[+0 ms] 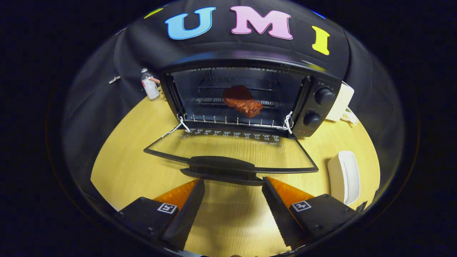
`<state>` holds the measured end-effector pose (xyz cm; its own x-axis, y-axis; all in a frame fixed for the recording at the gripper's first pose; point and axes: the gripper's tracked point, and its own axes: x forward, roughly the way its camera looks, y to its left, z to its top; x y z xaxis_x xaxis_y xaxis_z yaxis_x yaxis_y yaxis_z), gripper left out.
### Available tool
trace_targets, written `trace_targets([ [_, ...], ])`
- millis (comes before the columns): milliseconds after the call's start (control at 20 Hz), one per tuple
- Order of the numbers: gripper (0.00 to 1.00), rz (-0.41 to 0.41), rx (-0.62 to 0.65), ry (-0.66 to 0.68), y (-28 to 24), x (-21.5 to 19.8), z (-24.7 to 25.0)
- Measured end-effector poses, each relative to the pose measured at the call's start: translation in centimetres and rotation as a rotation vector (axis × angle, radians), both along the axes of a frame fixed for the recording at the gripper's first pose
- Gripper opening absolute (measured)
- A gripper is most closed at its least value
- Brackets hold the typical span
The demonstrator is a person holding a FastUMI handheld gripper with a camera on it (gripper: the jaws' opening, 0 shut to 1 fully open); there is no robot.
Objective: Open the toaster oven, put the food inside, and close the toaster oven door.
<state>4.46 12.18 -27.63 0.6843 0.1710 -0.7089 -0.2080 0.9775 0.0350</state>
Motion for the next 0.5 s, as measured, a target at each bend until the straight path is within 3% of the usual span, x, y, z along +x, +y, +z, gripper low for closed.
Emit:
trace_targets([
  [350,0.98,-0.027,0.090,-0.138,0.4,5.5,7.7],
  [500,0.99,-0.035,0.065,-0.228,-0.6,7.9,10.3],
])
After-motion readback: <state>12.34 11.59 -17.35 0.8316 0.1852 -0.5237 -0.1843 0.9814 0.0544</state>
